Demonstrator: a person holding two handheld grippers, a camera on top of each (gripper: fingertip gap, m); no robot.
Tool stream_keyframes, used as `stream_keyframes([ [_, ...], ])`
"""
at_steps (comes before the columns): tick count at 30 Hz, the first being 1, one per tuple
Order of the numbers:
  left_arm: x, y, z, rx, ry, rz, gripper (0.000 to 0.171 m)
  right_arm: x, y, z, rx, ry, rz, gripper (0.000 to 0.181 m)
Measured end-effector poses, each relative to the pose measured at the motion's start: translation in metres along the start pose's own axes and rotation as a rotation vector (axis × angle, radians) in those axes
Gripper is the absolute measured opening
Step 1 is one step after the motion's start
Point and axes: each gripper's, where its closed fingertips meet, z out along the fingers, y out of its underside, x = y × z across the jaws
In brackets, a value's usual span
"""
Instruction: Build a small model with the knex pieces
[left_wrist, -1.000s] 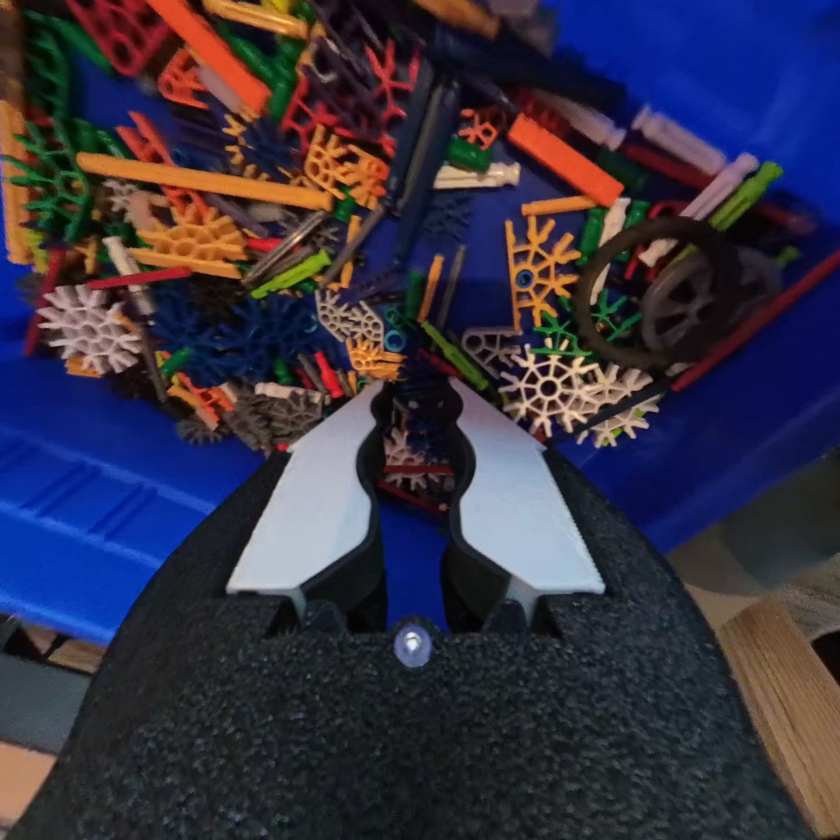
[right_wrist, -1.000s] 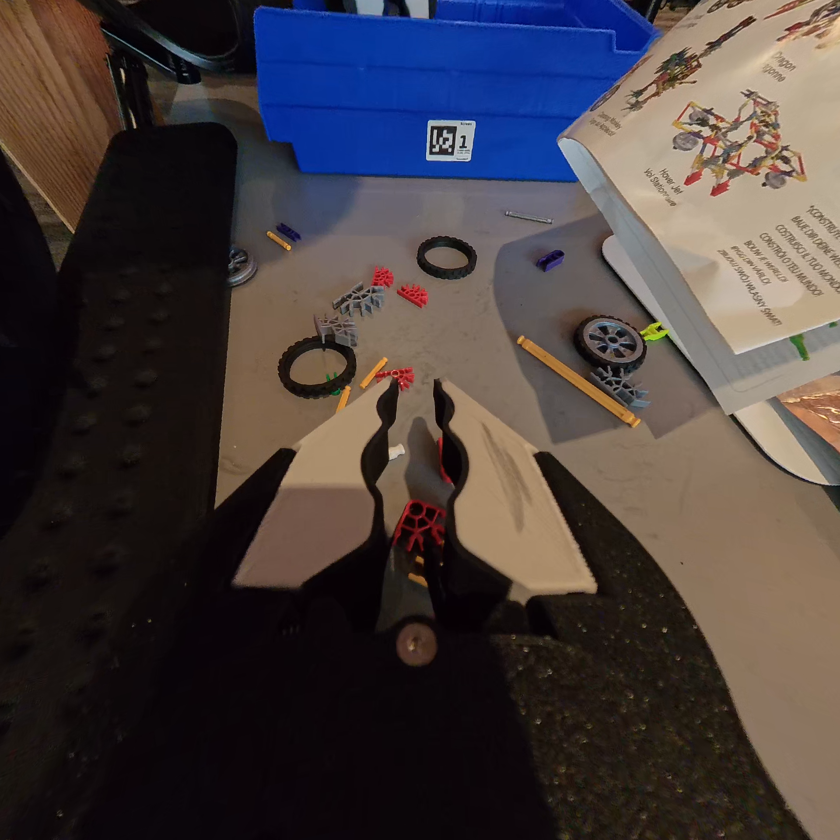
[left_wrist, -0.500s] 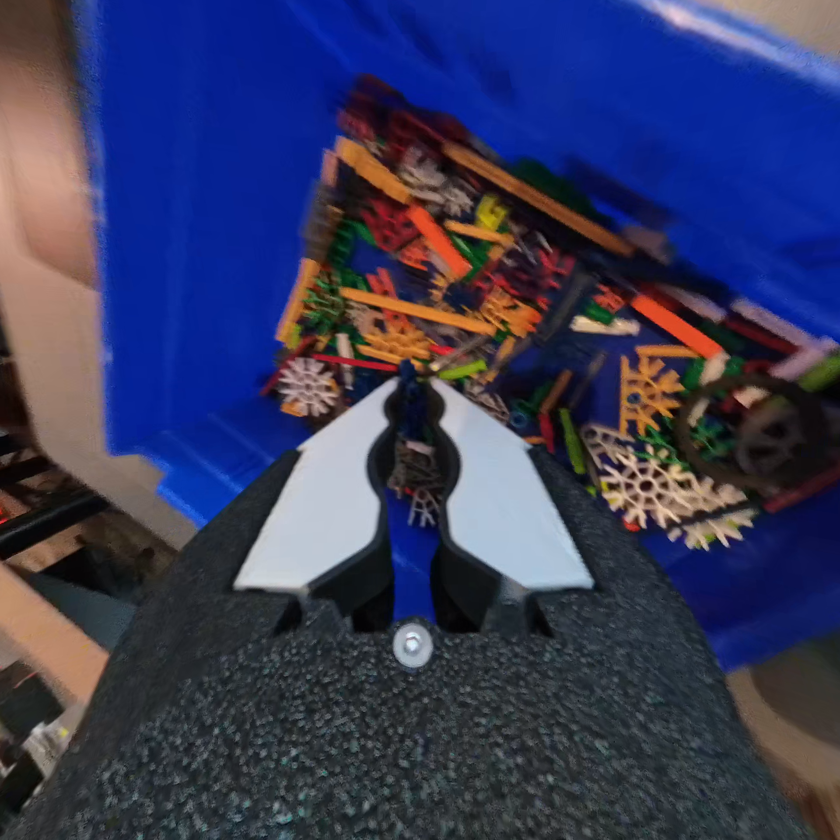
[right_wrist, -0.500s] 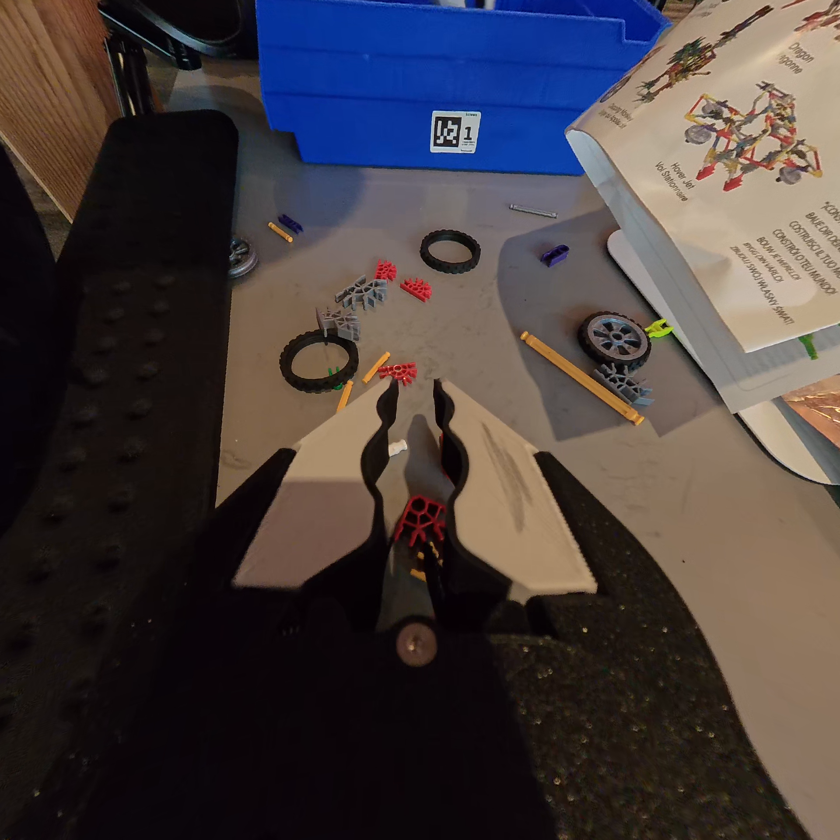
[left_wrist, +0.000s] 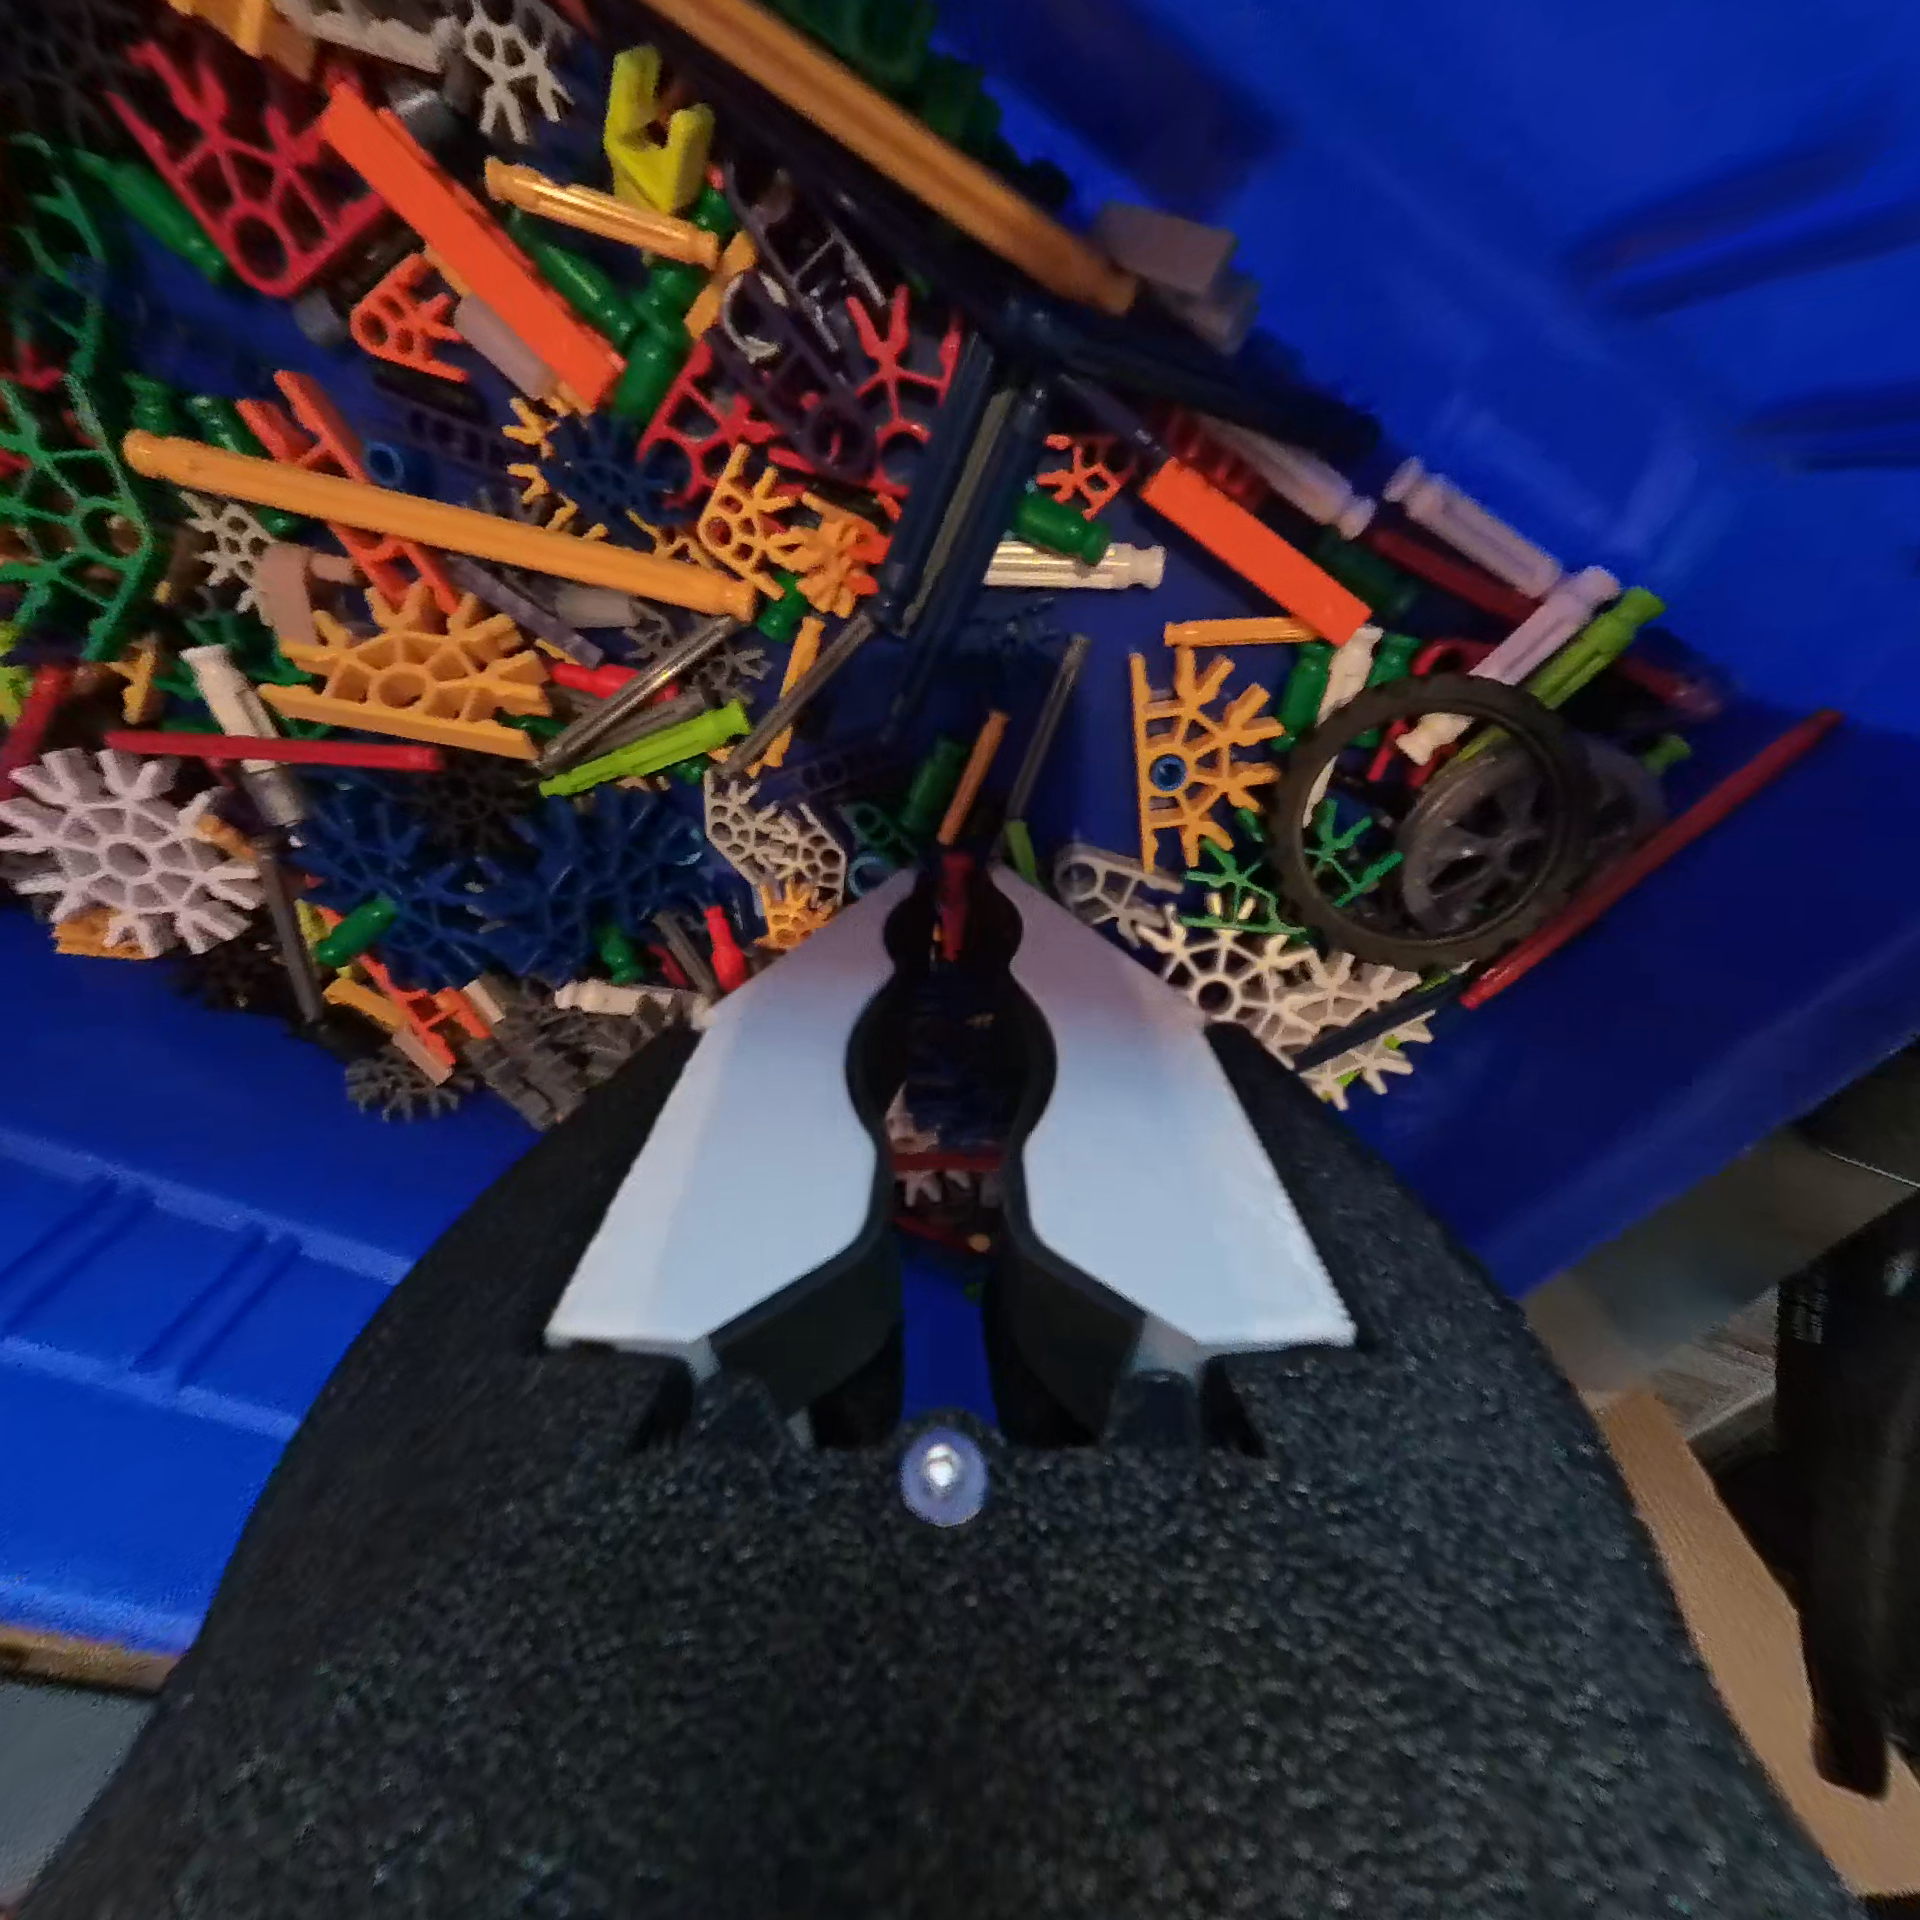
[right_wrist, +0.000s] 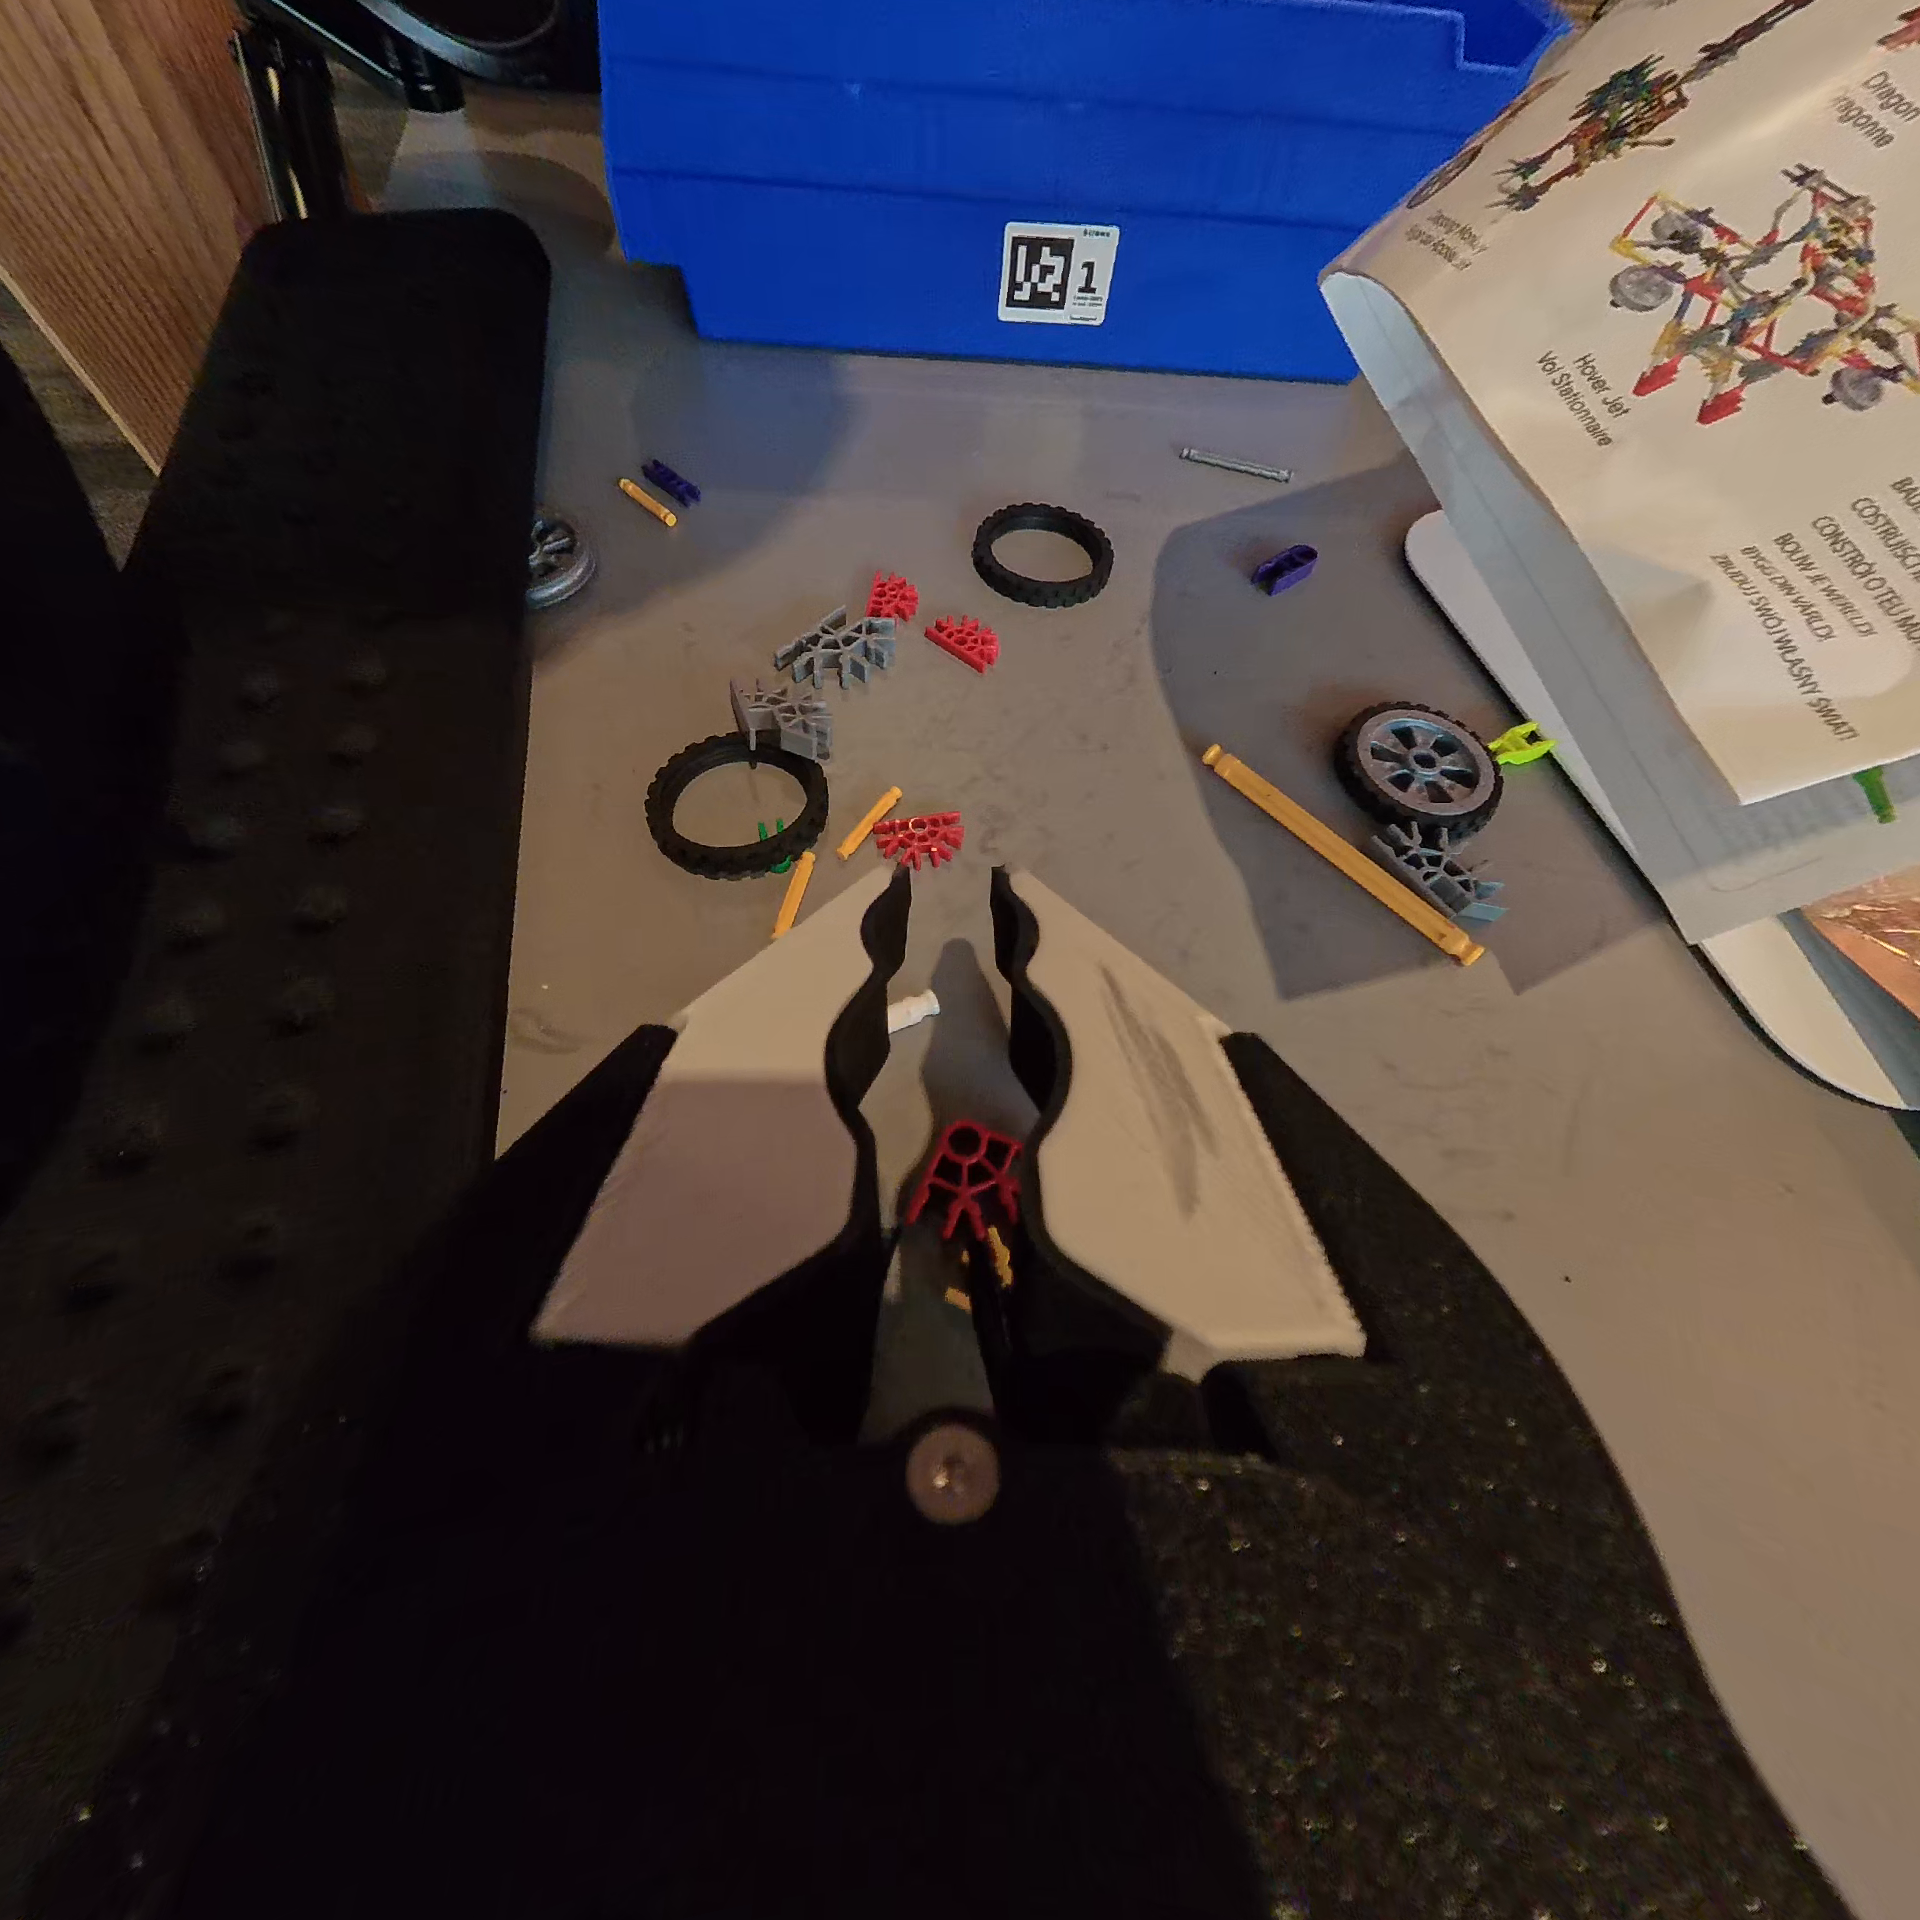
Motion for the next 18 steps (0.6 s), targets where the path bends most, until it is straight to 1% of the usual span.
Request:
stream_keyframes([
  [4, 0.002, 0.000, 0.001, 0.005, 0.022, -0.023, 0.006, 0.000, 0.000, 0.000, -0.001, -0.002, -0.001, 0.015],
  [8, 0.001, -0.001, -0.002, 0.011, 0.005, -0.020, 0.006, -0.001, 0.000, 0.000, -0.001, -0.003, -0.003, 0.015],
  [10, 0.001, -0.007, -0.014, 0.041, -0.021, -0.016, 0.006, -0.001, 0.001, 0.000, -0.004, -0.004, -0.006, 0.015],
  [11, 0.000, -0.014, -0.026, 0.070, -0.051, -0.009, 0.006, -0.001, 0.001, 0.000, -0.007, -0.004, -0.008, 0.015],
  [13, 0.003, -0.040, -0.059, 0.188, -0.092, 0.008, 0.006, -0.002, 0.001, 0.001, -0.009, -0.005, -0.009, 0.015],
  [15, 0.009, -0.075, -0.096, 0.312, -0.159, 0.048, 0.005, -0.002, 0.002, 0.001, -0.011, -0.007, -0.010, 0.015],
  [17, 0.026, -0.112, -0.127, 0.430, -0.175, 0.112, 0.006, -0.002, 0.002, 0.001, -0.013, -0.007, -0.012, 0.015],
  [18, 0.036, -0.128, -0.137, 0.471, -0.175, 0.145, 0.006, -0.002, 0.002, 0.001, -0.014, -0.007, -0.013, 0.015],
])
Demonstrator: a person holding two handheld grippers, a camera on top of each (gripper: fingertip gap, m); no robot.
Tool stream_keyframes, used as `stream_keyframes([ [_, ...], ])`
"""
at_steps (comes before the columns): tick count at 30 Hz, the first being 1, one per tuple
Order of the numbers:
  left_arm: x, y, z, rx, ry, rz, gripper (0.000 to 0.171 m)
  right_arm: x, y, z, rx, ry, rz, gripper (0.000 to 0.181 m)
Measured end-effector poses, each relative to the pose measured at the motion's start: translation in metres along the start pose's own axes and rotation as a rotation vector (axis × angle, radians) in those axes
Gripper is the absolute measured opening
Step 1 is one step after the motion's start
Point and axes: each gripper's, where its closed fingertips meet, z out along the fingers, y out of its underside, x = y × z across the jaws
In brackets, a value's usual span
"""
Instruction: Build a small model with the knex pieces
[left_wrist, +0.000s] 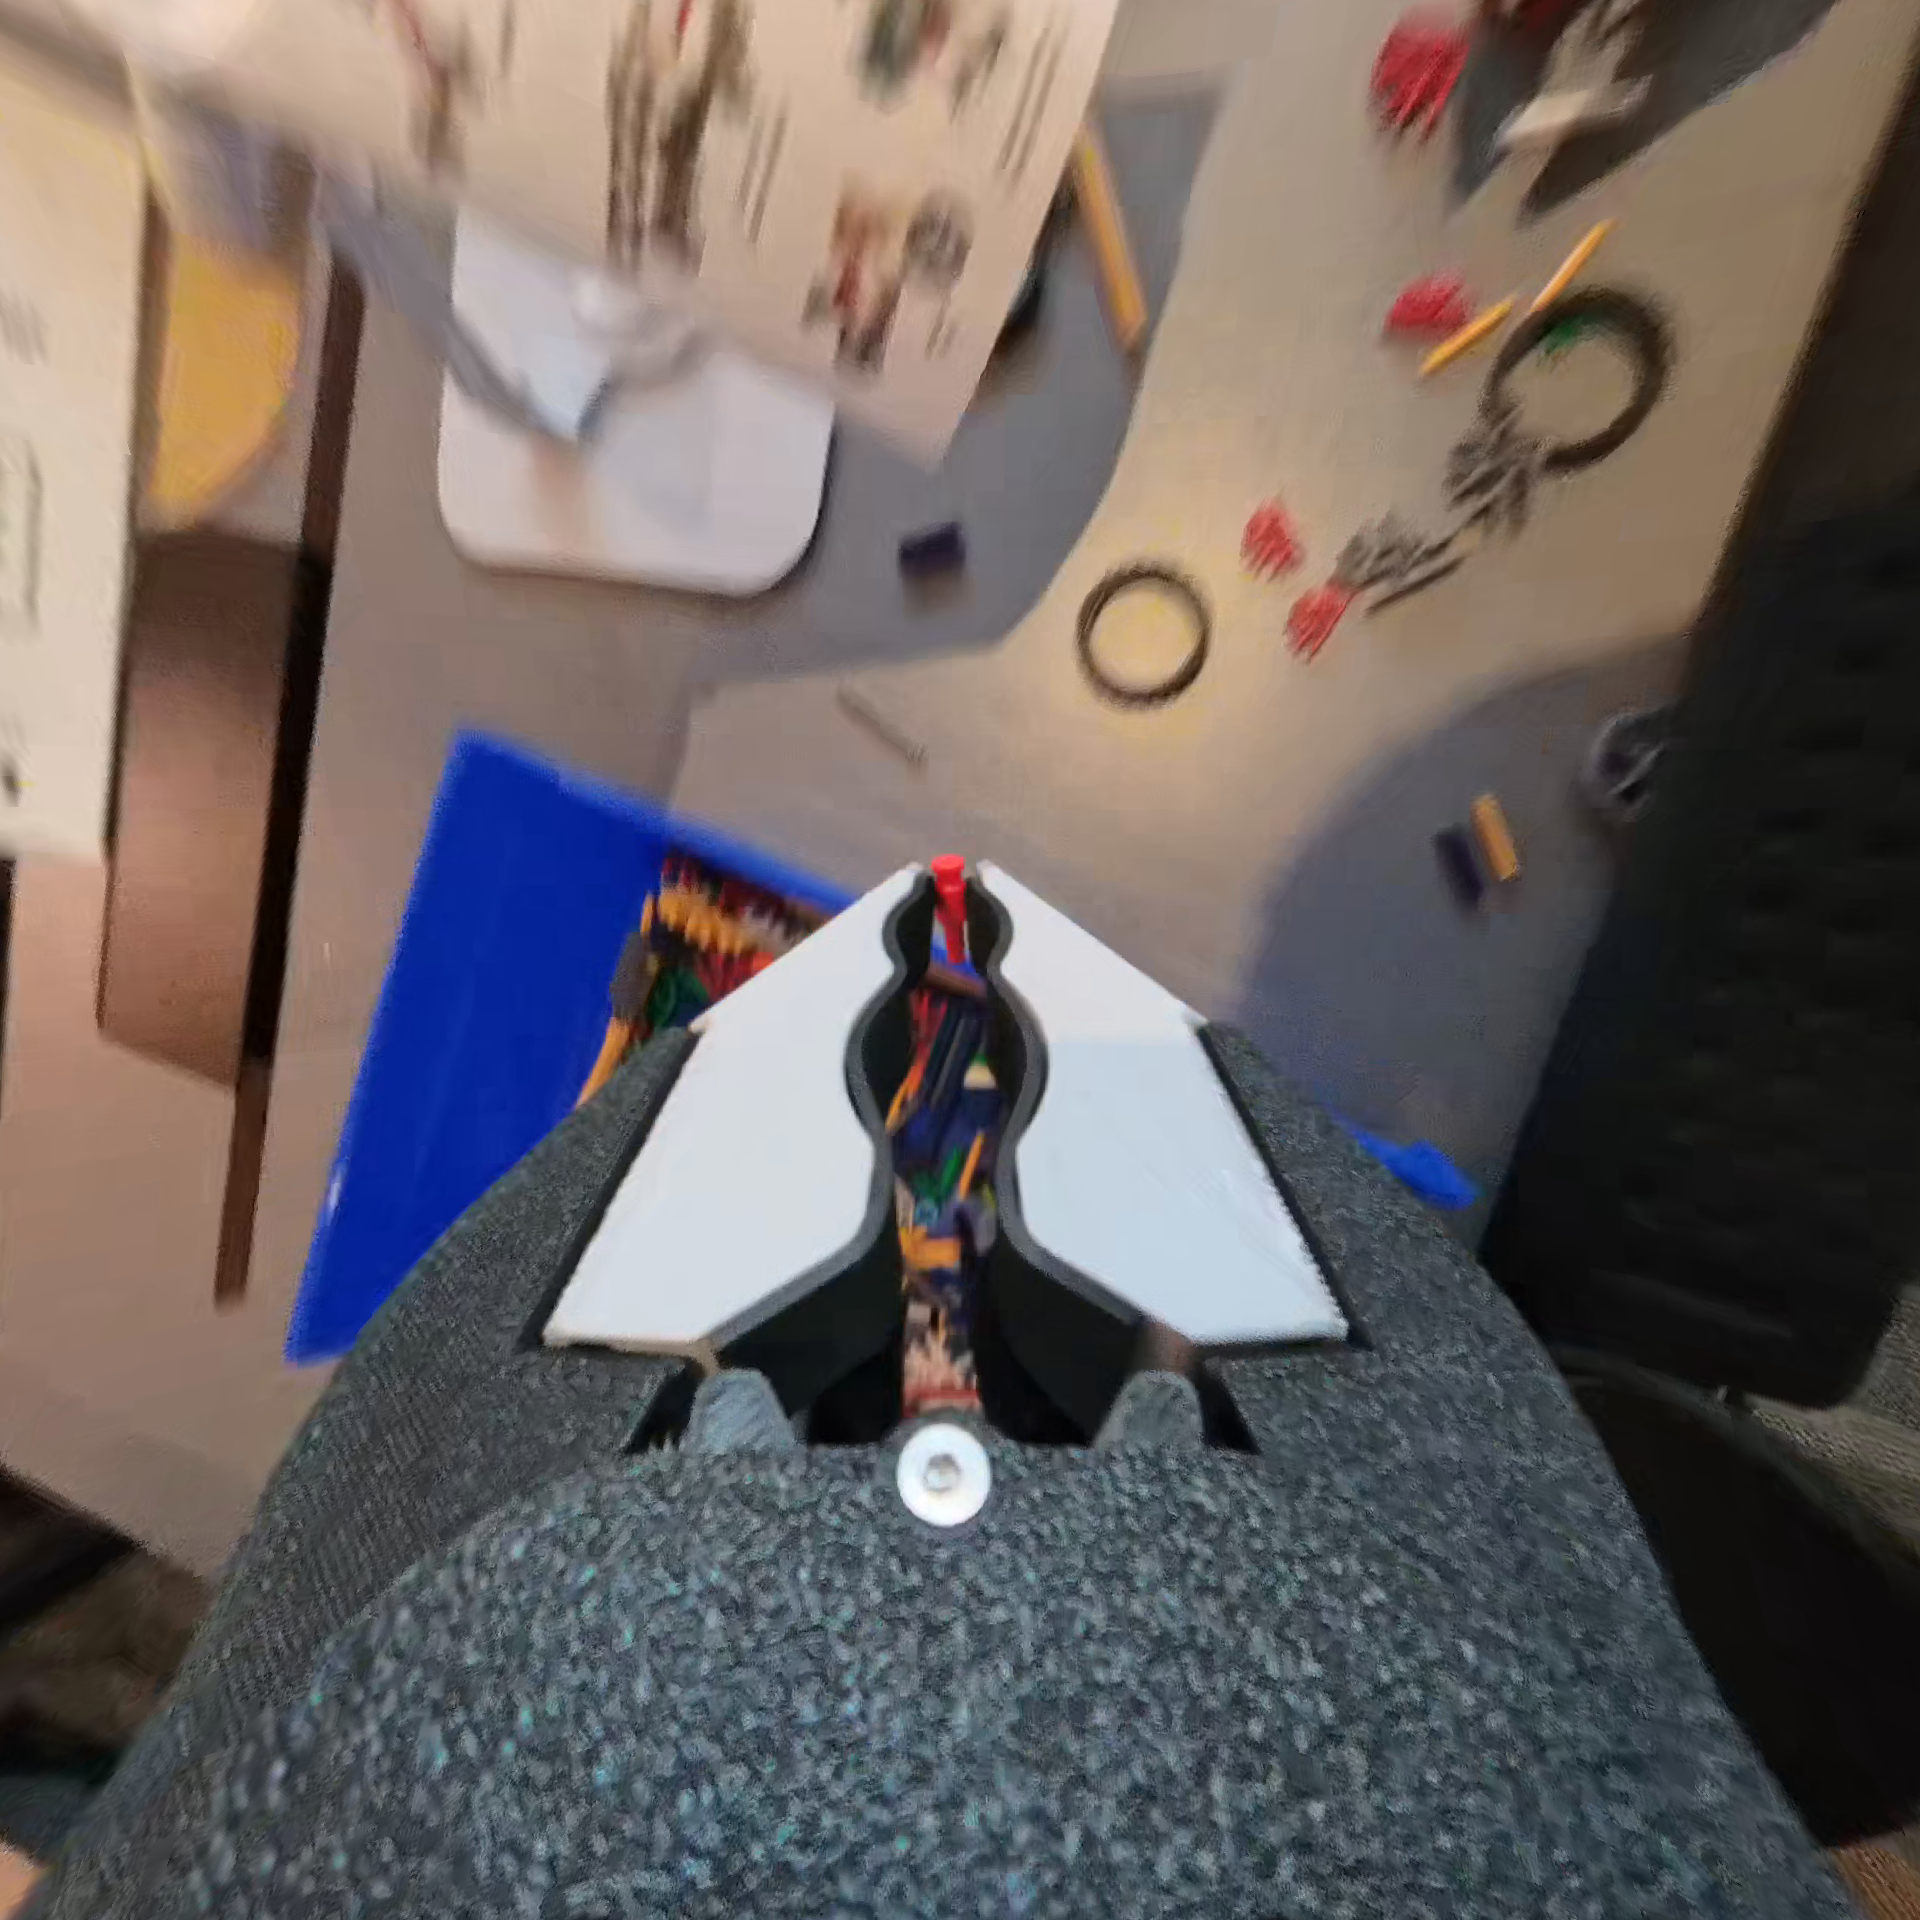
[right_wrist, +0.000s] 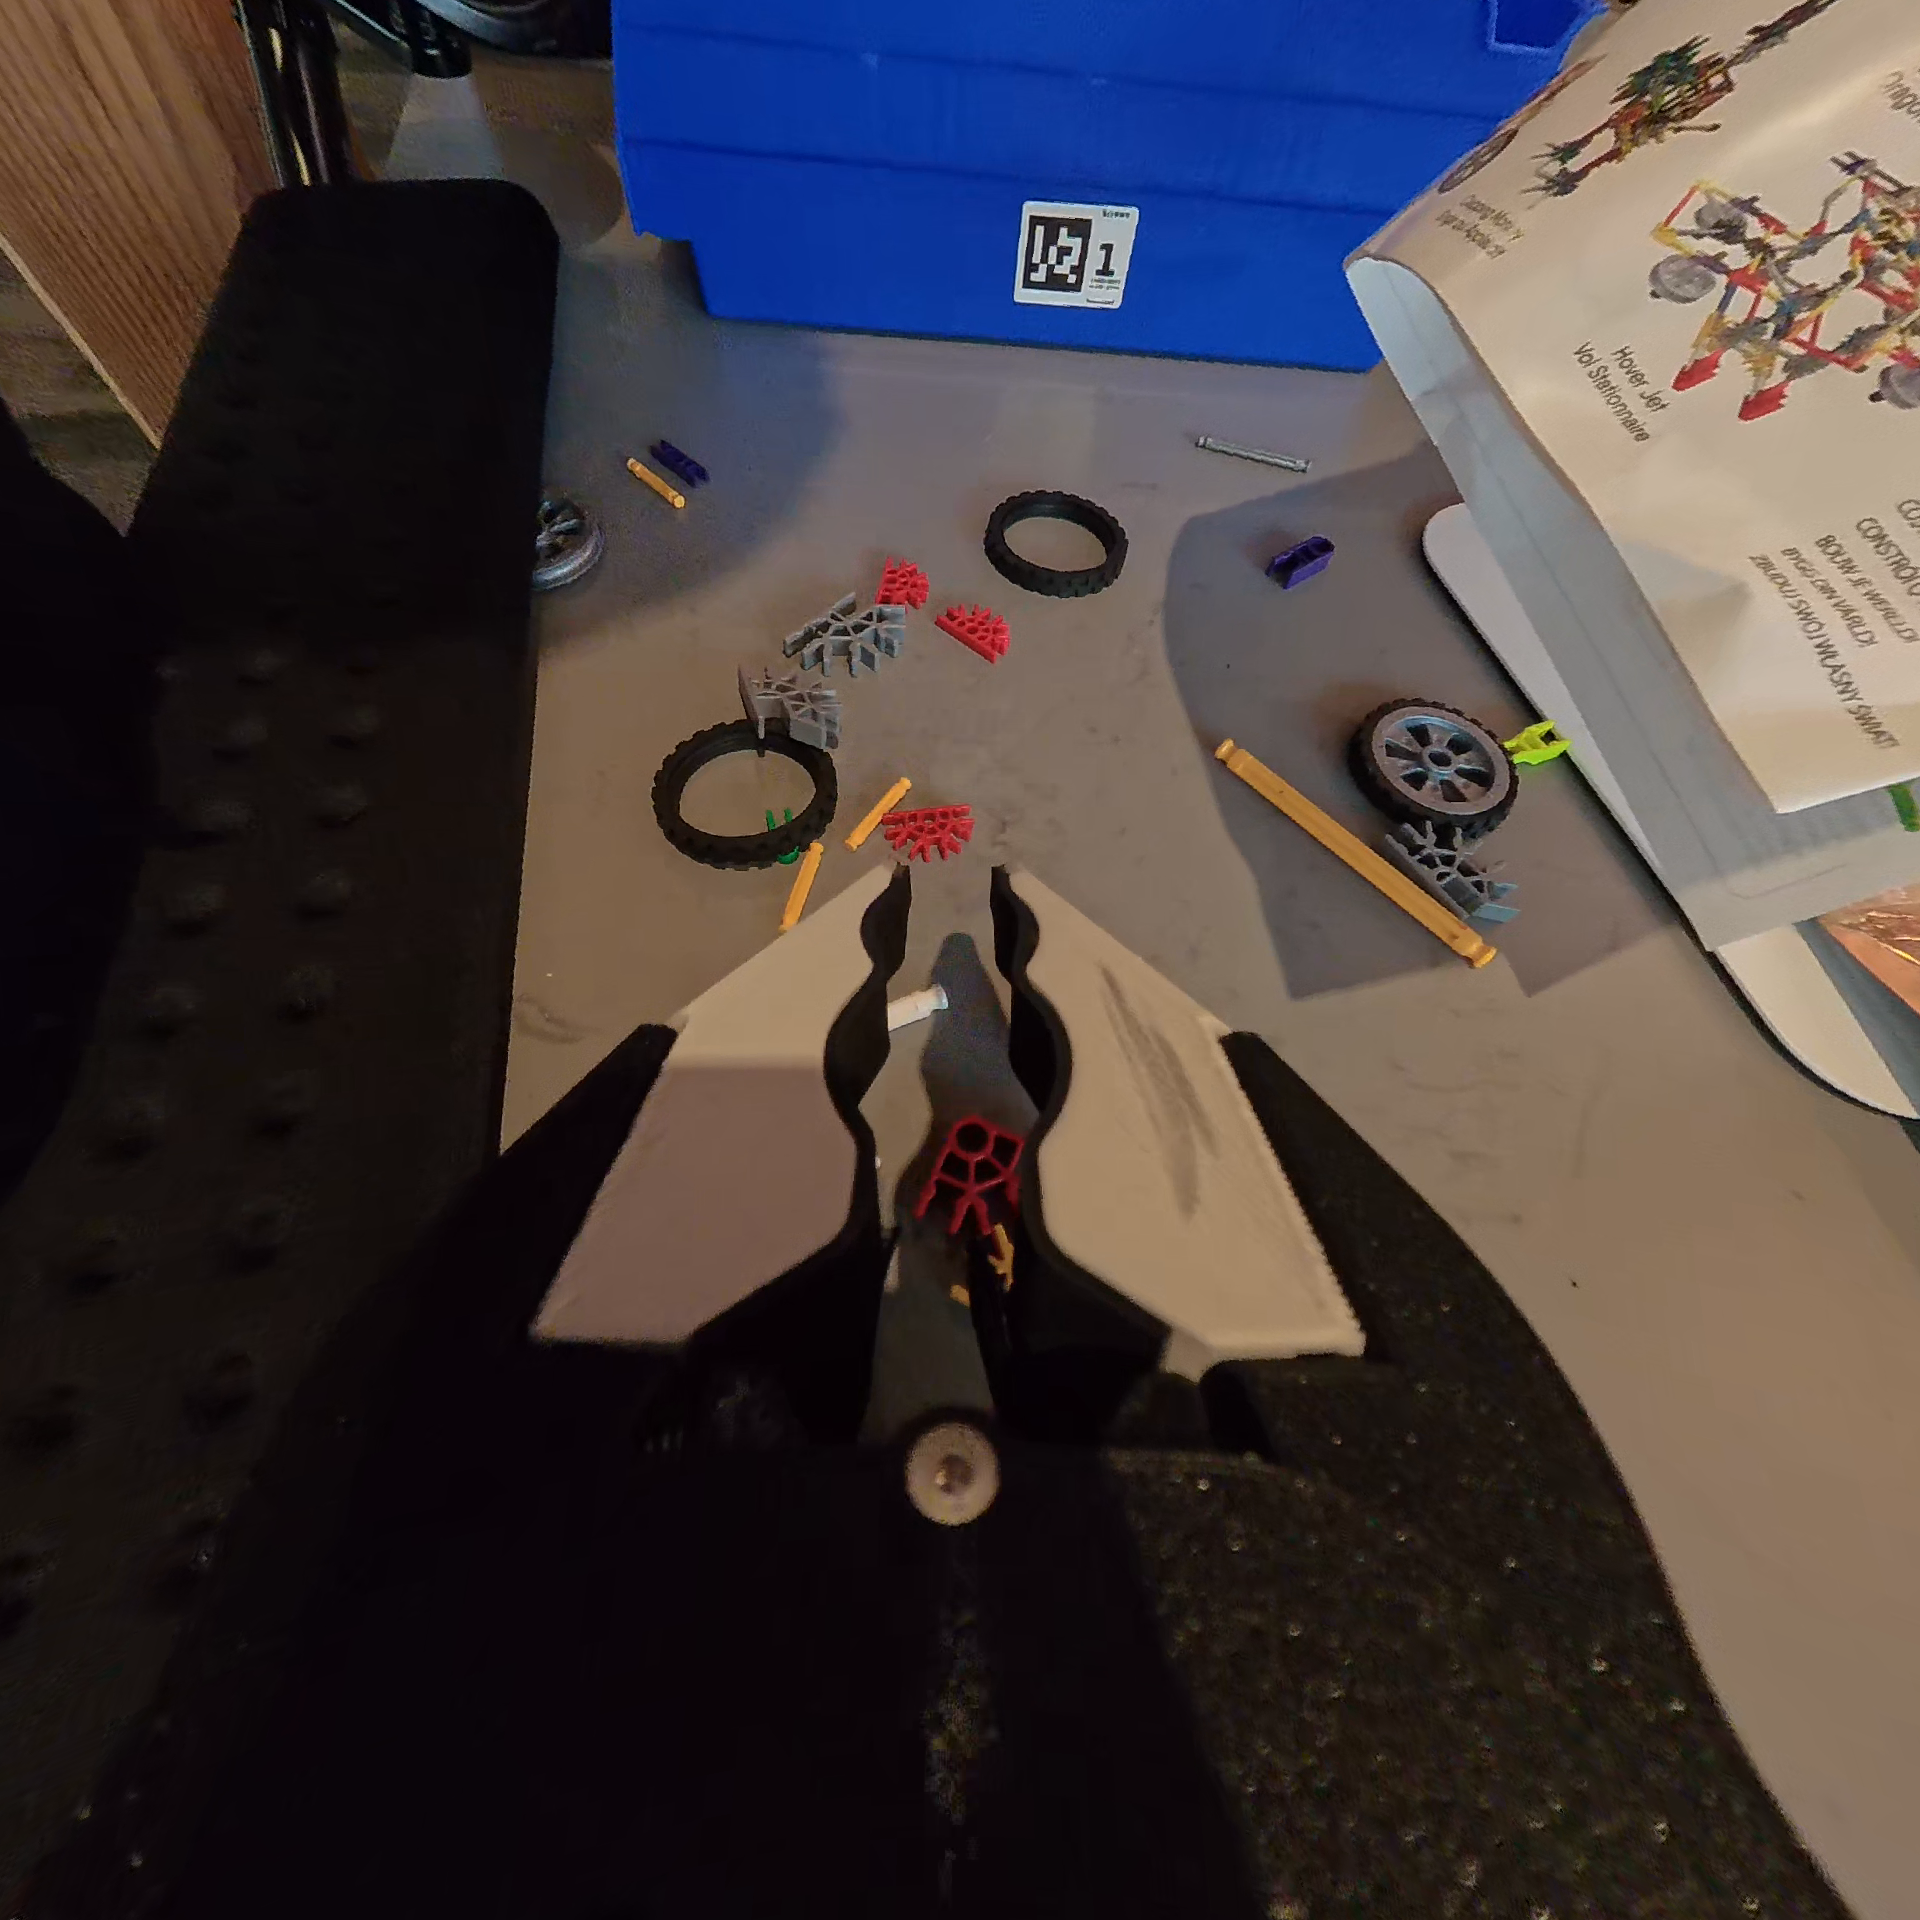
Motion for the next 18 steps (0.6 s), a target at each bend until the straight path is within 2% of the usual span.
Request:
stream_keyframes([
  [2, 0.022, -0.029, 0.005, 0.042, 0.054, 0.044, 0.006, 0.000, 0.001, 0.000, -0.005, 0.001, -0.005, 0.015],
  [4, 0.049, -0.044, 0.025, 0.023, 0.120, 0.094, 0.006, -0.001, 0.002, 0.001, -0.014, 0.001, -0.010, 0.015],
  [9, 0.124, -0.046, 0.086, -0.130, 0.227, 0.286, 0.006, -0.005, 0.005, 0.002, -0.039, -0.004, -0.035, 0.015],
  [11, 0.145, -0.045, 0.104, -0.150, 0.265, 0.318, 0.006, -0.007, 0.007, 0.003, -0.053, -0.006, -0.046, 0.015],
  [14, 0.152, -0.041, 0.121, -0.183, 0.252, 0.344, 0.008, -0.009, 0.009, 0.004, -0.065, -0.008, -0.058, 0.015],
  [15, 0.151, -0.039, 0.123, -0.193, 0.244, 0.341, 0.017, -0.009, 0.009, 0.003, -0.066, -0.009, -0.060, 0.015],
  [18, 0.141, -0.046, 0.107, -0.134, 0.244, 0.266, 0.022, -0.009, 0.009, 0.003, -0.065, -0.012, -0.059, 0.015],
])
